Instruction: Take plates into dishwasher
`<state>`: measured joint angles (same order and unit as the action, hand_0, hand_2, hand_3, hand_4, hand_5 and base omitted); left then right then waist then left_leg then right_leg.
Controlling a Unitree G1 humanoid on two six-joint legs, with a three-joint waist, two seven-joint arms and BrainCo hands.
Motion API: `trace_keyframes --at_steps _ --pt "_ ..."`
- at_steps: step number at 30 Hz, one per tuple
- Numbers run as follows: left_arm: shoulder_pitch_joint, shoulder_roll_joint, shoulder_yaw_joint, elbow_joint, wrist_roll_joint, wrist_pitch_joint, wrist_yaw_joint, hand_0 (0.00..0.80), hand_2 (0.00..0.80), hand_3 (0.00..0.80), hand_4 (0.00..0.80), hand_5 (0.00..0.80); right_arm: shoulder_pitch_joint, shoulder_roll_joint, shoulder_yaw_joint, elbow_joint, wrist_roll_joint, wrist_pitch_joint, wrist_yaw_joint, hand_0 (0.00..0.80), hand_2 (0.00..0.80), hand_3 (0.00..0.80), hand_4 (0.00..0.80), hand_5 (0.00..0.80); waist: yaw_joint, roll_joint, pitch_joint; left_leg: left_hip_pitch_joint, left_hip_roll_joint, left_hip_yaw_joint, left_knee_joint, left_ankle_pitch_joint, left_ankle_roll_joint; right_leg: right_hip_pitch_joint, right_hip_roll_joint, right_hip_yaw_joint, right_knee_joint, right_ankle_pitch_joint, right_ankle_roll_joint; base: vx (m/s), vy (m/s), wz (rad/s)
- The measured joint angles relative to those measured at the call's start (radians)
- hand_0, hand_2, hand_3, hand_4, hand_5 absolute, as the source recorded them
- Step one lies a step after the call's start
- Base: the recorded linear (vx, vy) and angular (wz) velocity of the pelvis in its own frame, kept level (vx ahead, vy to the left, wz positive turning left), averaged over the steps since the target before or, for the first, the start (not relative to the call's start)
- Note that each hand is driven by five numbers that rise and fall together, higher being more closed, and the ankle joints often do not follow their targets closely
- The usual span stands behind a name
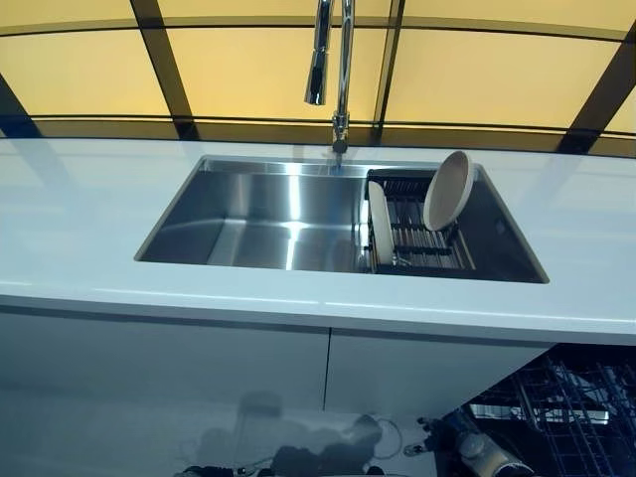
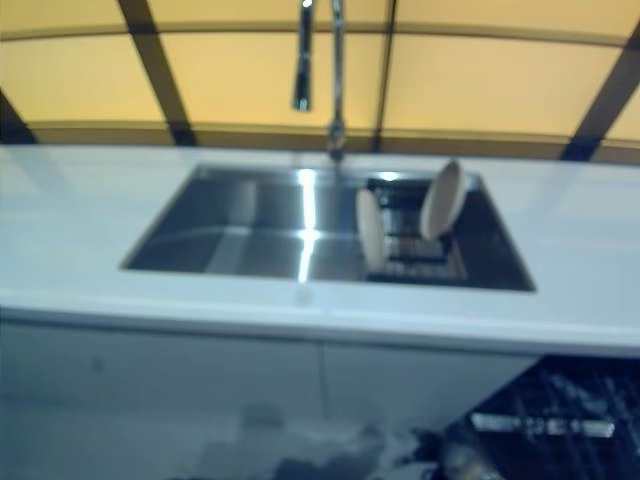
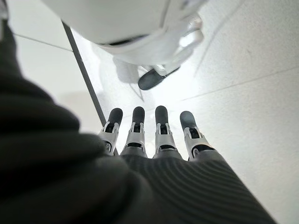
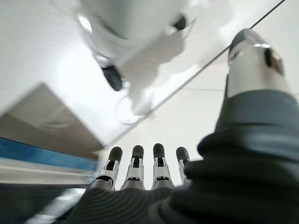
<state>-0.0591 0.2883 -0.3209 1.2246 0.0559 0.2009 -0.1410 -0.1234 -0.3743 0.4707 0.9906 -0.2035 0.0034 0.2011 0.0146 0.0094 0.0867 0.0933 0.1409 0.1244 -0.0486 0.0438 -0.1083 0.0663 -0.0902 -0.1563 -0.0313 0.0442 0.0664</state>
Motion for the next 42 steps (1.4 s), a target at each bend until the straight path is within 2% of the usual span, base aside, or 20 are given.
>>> trace_keyframes --at_steps 5,10,13,15,19,22,25,26,28,32,34,38,42 --pt "0.008 0.033 0.018 -0.033 0.009 0.009 -0.008 0.0 0.0 0.0 0.0 0.0 -0.021 -0.06 0.008 -0.206 0.03 0.009 0.203 0.0 0.0 0.0 0.0 0.0 -0.001 -0.003 -0.001 0.037 -0.001 0.002 -0.035 0.004 -0.009 0.043 0.005 -0.004 -0.054 0.019 0.003 0.046 -0.009 0.01" --pt "0.023 0.077 0.029 -0.05 0.009 0.009 -0.037 0.0 0.0 0.0 0.0 0.0 -0.031 -0.204 0.015 -0.498 0.166 0.066 0.469 0.0 0.0 0.0 0.0 0.0 -0.005 -0.01 0.002 0.049 -0.001 0.011 -0.037 0.002 -0.011 0.047 0.006 0.005 -0.058 0.019 0.005 0.055 0.013 -0.05" --pt "0.031 0.097 0.03 -0.051 0.009 0.004 -0.05 0.0 0.0 0.0 0.0 0.0 -0.032 -0.306 -0.002 -0.669 0.288 0.134 0.622 0.0 0.0 0.0 0.0 0.0 -0.025 -0.019 0.008 0.052 0.0 0.016 -0.041 0.0 -0.014 0.048 0.006 0.01 -0.058 0.017 0.009 0.038 0.03 -0.06" --pt "0.045 0.112 0.03 -0.05 0.009 -0.003 -0.061 0.0 0.0 0.0 0.0 0.0 -0.032 -0.328 -0.062 -0.731 0.379 0.172 0.739 0.0 0.0 0.0 0.0 0.0 -0.045 -0.029 0.008 0.054 0.002 0.029 -0.041 -0.001 -0.015 0.043 0.008 0.02 -0.058 0.018 0.008 0.027 0.022 -0.13" --pt "0.052 0.12 0.03 -0.048 0.009 -0.036 -0.081 0.0 0.0 0.0 0.0 0.0 -0.031 -0.394 -0.094 -0.814 0.53 0.269 0.977 0.0 0.0 0.0 0.0 0.0 -0.061 -0.036 0.005 0.054 0.002 0.044 -0.041 -0.002 -0.016 0.033 0.009 0.037 -0.058 0.023 0.01 0.014 0.007 -0.15" --pt "0.05 0.121 0.029 -0.025 0.009 -0.063 -0.093 0.0 0.0 0.0 0.0 0.0 -0.032 -0.395 -0.153 -0.842 0.73 0.349 1.056 0.0 0.0 0.0 0.0 0.0 -0.082 -0.037 0.004 0.057 0.003 0.05 -0.041 -0.002 -0.016 0.034 0.01 0.042 -0.058 0.023 0.009 0.013 0.008 -0.06" --pt "0.049 0.12 0.029 -0.009 0.009 -0.08 -0.096 0.0 0.0 0.0 0.0 0.0 -0.035 -0.382 -0.204 -0.88 0.898 0.393 1.047 0.0 0.0 0.0 0.0 0.0 -0.082 -0.037 0.004 0.065 0.004 0.059 -0.04 -0.003 -0.017 0.034 0.013 0.052 -0.058 0.023 0.009 -0.005 0.018 -0.11" --pt "0.05 0.12 0.029 0.003 0.009 -0.088 -0.096 0.0 0.0 0.0 0.0 0.0 -0.047 -0.375 -0.228 -0.92 1.01 0.42 0.996 0.0 0.0 0.0 0.0 0.0 -0.081 -0.035 0.003 0.069 0.006 0.064 -0.042 -0.004 -0.019 0.035 0.014 0.056 -0.059 0.023 0.009 -0.005 0.028 -0.09" --pt "0.049 0.119 0.029 0.018 0.009 -0.099 -0.095 0.0 0.0 0.0 0.0 0.0 -0.08 -0.338 -0.28 -0.943 1.15 0.426 0.916 0.0 0.0 0.0 0.0 0.0 -0.083 -0.034 0.002 0.071 0.007 0.066 -0.042 -0.004 -0.019 0.034 0.016 0.06 -0.059 0.024 0.007 0.0 0.03 -0.06" --pt "0.05 0.1 0.029 0.026 0.009 -0.112 -0.093 0.0 0.0 0.0 0.0 0.0 -0.193 -0.32 -0.361 -0.943 1.262 0.423 0.748 0.0 0.0 0.0 0.0 0.0 -0.083 -0.021 -0.014 0.071 0.005 0.066 -0.042 -0.004 -0.019 0.034 0.015 0.062 -0.059 0.025 0.007 0.0 0.0 0.0" --pt "0.053 0.092 0.028 0.03 0.009 -0.12 -0.091 0.0 0.0 0.0 0.0 0.0 -0.274 -0.354 -0.386 -0.898 1.327 0.394 0.642 0.0 0.0 0.0 0.0 0.0 -0.08 -0.015 -0.023 0.072 0.005 0.066 -0.04 -0.004 -0.019 0.035 0.015 0.062 -0.058 0.026 0.007 0.0 0.0 0.0" --pt "0.052 0.08 0.018 0.035 0.009 -0.112 -0.084 0.0 0.0 0.0 0.0 0.0 -0.476 -0.487 -0.403 -0.734 1.422 0.366 0.451 0.0 0.0 0.0 0.0 0.0 -0.08 -0.009 -0.031 0.073 0.005 0.065 -0.037 -0.004 -0.018 0.038 0.015 0.062 -0.058 0.027 0.008 0.029 0.011 0.0" --pt "0.046 0.077 0.018 0.036 0.008 -0.094 -0.08 0.0 0.0 0.0 0.0 0.0 -0.656 -0.568 -0.402 -0.641 1.49 0.262 0.208 0.0 0.0 0.0 0.0 0.0 -0.079 -0.001 -0.037 0.08 0.005 0.065 -0.037 -0.004 -0.018 0.045 0.016 0.062 -0.059 0.027 0.008 0.035 0.001 -0.01"
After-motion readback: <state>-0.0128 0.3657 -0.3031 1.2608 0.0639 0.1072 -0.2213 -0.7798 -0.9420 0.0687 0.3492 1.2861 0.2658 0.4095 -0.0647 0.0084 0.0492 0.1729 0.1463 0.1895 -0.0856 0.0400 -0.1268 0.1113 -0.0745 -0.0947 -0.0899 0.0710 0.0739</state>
